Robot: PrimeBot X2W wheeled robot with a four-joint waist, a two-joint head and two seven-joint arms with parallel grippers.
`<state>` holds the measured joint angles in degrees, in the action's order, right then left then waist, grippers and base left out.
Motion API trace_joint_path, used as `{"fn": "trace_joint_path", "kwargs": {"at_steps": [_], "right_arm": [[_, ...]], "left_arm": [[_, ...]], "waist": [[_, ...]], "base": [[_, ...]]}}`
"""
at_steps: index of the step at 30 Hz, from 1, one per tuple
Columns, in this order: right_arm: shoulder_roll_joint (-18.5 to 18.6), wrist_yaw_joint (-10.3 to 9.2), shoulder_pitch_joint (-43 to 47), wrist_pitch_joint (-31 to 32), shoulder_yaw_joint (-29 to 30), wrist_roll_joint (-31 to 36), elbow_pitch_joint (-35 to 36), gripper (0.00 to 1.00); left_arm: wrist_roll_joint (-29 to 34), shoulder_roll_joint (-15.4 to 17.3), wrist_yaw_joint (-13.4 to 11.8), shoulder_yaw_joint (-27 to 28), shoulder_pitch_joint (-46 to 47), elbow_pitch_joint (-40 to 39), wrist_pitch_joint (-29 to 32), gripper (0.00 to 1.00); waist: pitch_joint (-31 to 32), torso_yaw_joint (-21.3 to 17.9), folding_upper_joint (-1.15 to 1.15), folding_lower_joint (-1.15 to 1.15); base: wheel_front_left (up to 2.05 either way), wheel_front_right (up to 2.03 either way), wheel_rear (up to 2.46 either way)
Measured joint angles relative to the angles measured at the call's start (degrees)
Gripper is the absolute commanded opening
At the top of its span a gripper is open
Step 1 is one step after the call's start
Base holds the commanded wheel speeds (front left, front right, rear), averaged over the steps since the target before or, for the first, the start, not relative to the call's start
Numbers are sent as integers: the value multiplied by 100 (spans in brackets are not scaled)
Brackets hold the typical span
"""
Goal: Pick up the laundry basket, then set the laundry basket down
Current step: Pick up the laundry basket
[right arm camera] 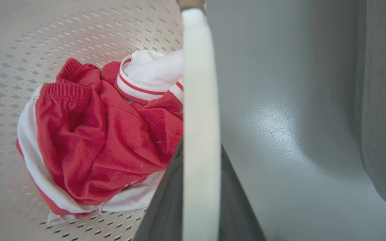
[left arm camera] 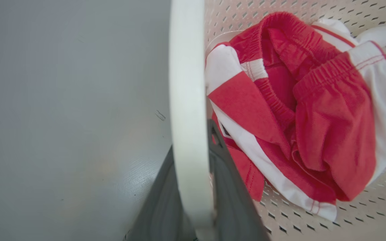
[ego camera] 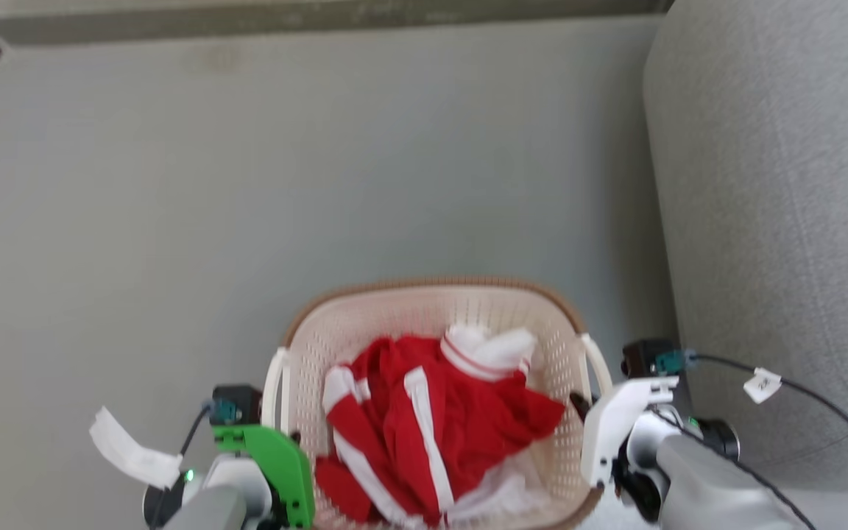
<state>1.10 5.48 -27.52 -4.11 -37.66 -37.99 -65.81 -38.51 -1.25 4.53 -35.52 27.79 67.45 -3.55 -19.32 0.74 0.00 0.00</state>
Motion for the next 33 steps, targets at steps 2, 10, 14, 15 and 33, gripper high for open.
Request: {"fn": "trace_joint_path", "kwargs": {"at_steps": [2,10,14,15,33], "right_arm": [[-3,0,119,73,-60,-46,13,0],[3,-12,593,327,-300,-226,73,0],[8,-54,864,421,-409,-368,122,0],[9,-56,927,426,-442,-387,136,0],[35,-311,1425,576,-771,-704,337,0]], "left_arm": [[-51,-1,4,-19,-110,25,58,0],[-116,1,5,-174,-518,68,318,0],[-258,4,7,-208,-744,79,402,0],[-266,5,7,-213,-803,83,403,0],[-419,35,-53,-368,-1333,41,504,0]], "waist": [[148,-11,0,0],[733,-52,0,0],[1027,-62,0,0],[1100,-64,0,0],[2038,-94,0,0]], "base": [[0,0,0],[0,0,0],[0,0,0],[0,0,0],[0,0,0]]}}
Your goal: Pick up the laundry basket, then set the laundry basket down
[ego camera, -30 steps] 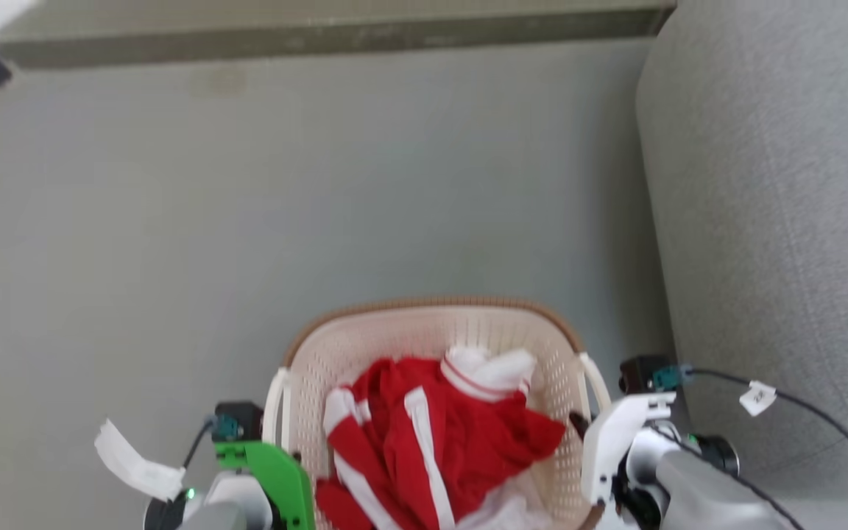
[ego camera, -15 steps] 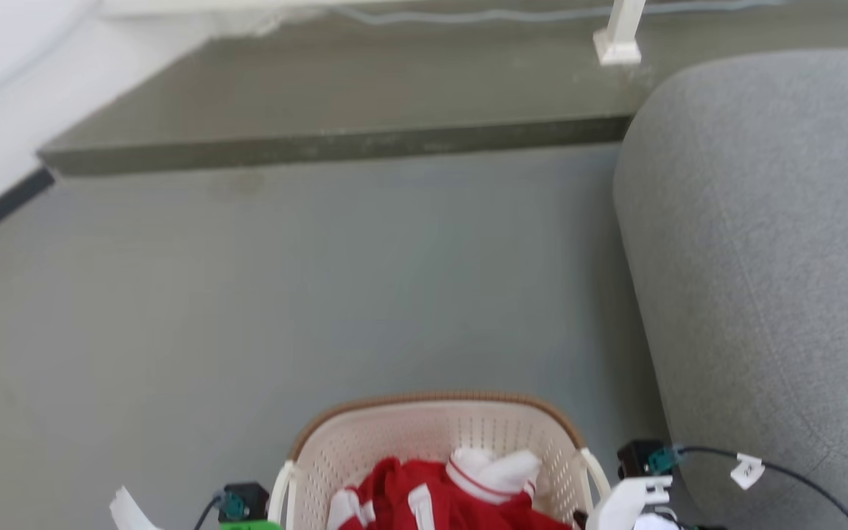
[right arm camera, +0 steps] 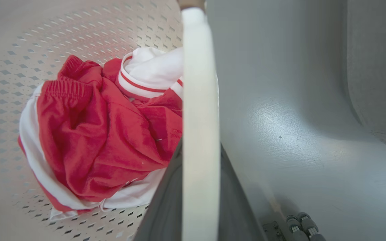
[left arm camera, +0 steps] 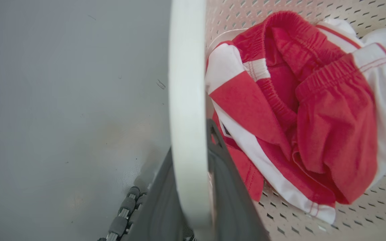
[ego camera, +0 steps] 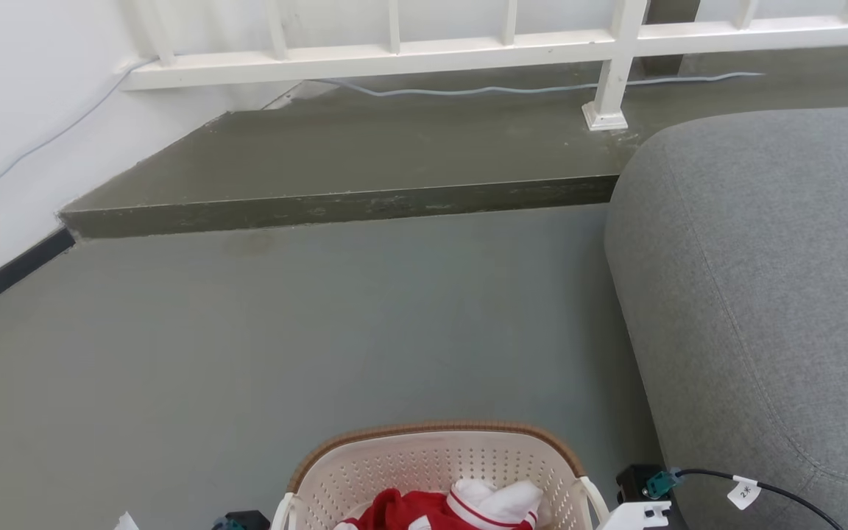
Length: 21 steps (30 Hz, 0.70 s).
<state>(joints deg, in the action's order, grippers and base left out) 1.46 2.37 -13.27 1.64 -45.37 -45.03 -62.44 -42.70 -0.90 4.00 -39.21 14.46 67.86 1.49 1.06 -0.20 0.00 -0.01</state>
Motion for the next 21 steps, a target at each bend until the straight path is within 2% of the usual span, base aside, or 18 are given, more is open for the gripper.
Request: {"fn": "trace_joint_path", "kwargs": {"at_steps": [21], "right_arm": [[35,-225,33,-1,-236,-272,135,0]], "left_arm": [[-116,58,-151,-178,-12,-197,-3,0]], "waist": [[36,0,0,0]], "base": [[0,0,0]]}}
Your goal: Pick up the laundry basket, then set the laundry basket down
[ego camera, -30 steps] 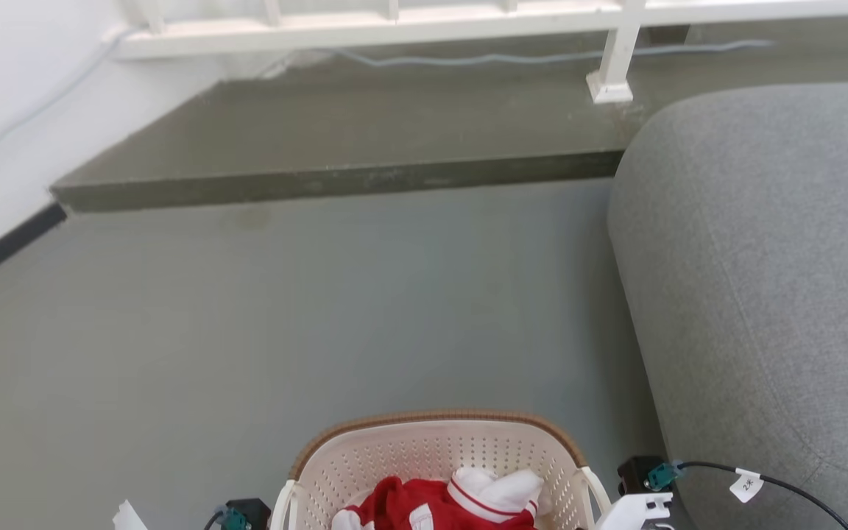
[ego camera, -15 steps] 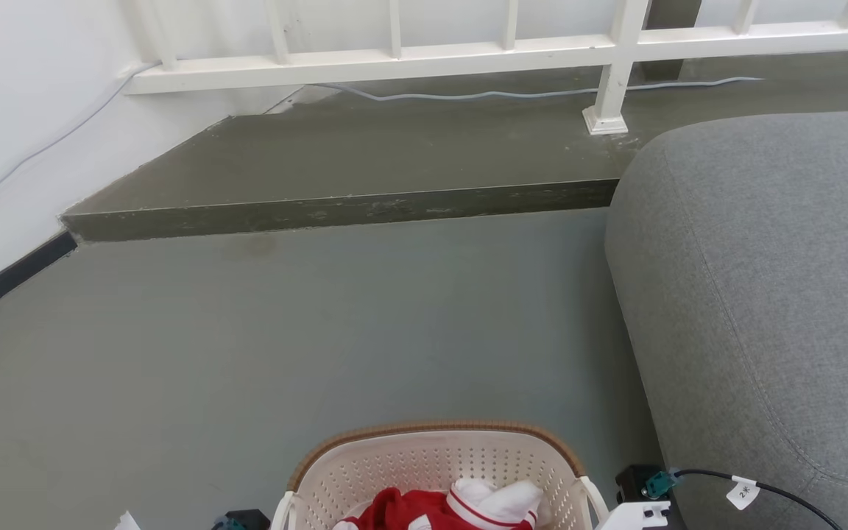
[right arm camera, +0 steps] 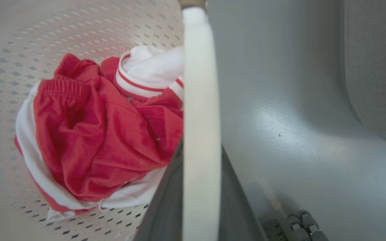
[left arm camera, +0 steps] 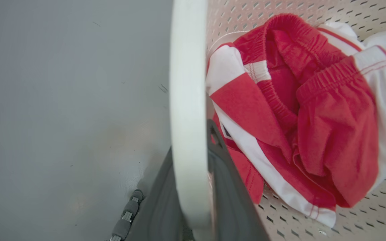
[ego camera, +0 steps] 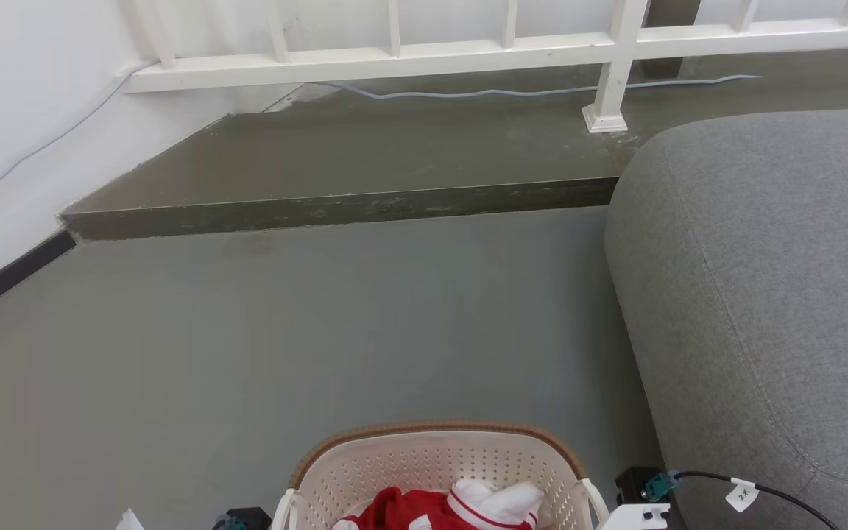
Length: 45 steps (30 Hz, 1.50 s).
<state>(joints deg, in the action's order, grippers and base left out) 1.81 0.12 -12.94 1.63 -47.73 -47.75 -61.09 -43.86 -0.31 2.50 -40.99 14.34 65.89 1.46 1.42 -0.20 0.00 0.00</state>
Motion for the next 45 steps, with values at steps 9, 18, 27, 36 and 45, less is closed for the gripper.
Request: {"fn": "trace_joint_path", "kwargs": {"at_steps": [9,18,27,36,45], "right_arm": [[4,-31,-4,-2,-83,-91,15,0],[13,-122,-9,-1,-171,-176,53,0],[31,-158,-29,-1,-256,-235,85,0],[48,-233,-238,-5,-300,-283,134,0],[62,-283,-1048,-66,-263,-271,132,0]], "left_arm": [[-79,11,-44,-43,0,-22,1,0],[-115,27,-54,-92,0,-42,2,0],[-141,37,-100,-144,0,-68,2,0],[-204,60,-162,-131,31,-162,-8,0],[-231,74,-274,13,707,-236,-104,0]], "waist": [[-11,3,0,0],[-19,-5,0,0],[-42,-18,0,0],[-259,-44,0,0],[-749,-70,0,0]], "base": [[0,0,0],[0,0,0],[0,0,0],[0,0,0],[0,0,0]]}}
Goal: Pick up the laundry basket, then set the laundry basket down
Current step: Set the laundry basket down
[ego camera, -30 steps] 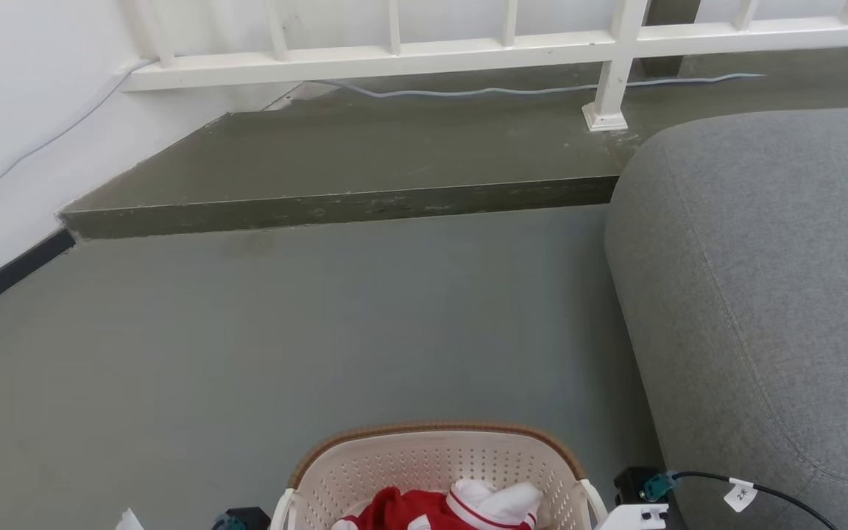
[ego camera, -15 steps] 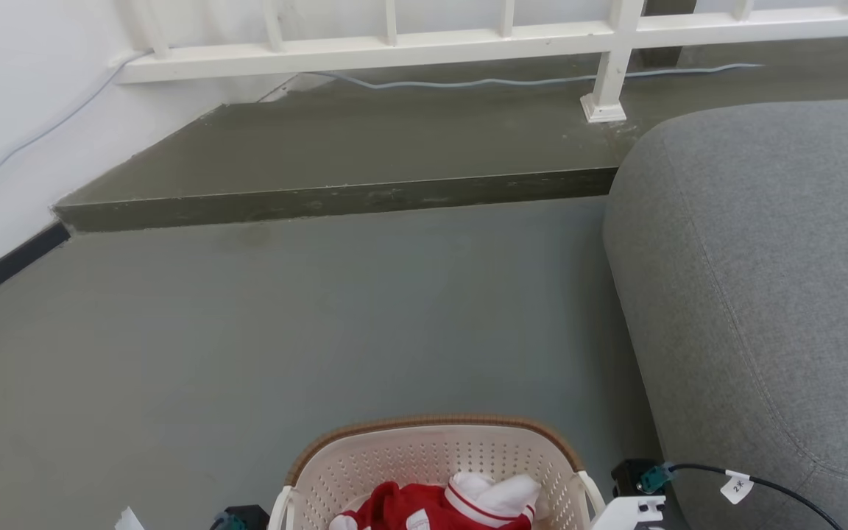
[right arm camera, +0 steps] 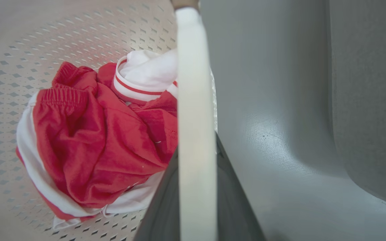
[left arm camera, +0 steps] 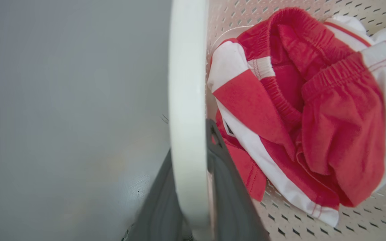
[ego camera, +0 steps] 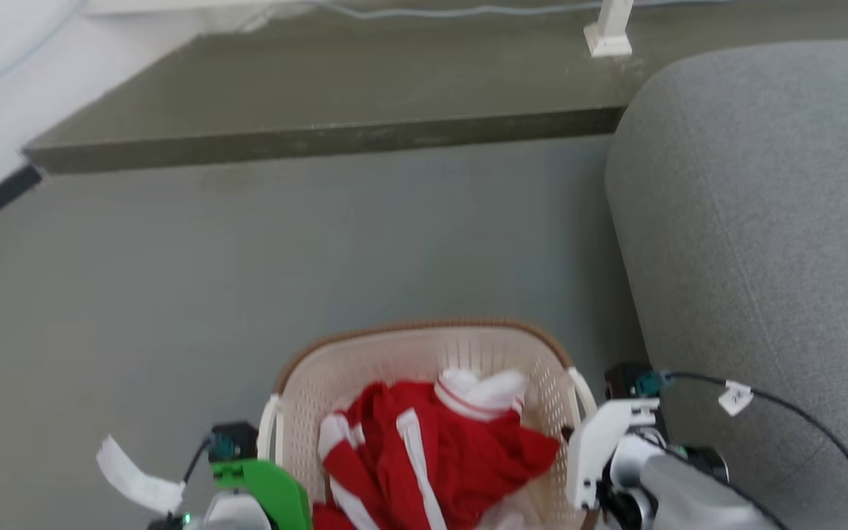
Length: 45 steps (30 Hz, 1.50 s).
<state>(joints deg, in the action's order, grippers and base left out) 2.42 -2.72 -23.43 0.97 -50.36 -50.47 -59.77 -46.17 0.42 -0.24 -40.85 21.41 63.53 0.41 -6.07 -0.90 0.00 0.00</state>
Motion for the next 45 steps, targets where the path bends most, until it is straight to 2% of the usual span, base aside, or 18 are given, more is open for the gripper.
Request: {"fn": "trace_joint_path", "kwargs": {"at_steps": [17,45], "right_arm": [[30,-40,-1403,-267,125,164,-101,0],[93,21,-2815,-657,302,179,-274,0]], "left_arm": [[11,56,-105,146,1171,-166,-198,0],[210,102,-233,198,2580,-258,-467,0]], "waist": [[-1196,-24,0,0],[-3325,-7,0,1]], "base": [[0,0,0],[0,0,0]]}}
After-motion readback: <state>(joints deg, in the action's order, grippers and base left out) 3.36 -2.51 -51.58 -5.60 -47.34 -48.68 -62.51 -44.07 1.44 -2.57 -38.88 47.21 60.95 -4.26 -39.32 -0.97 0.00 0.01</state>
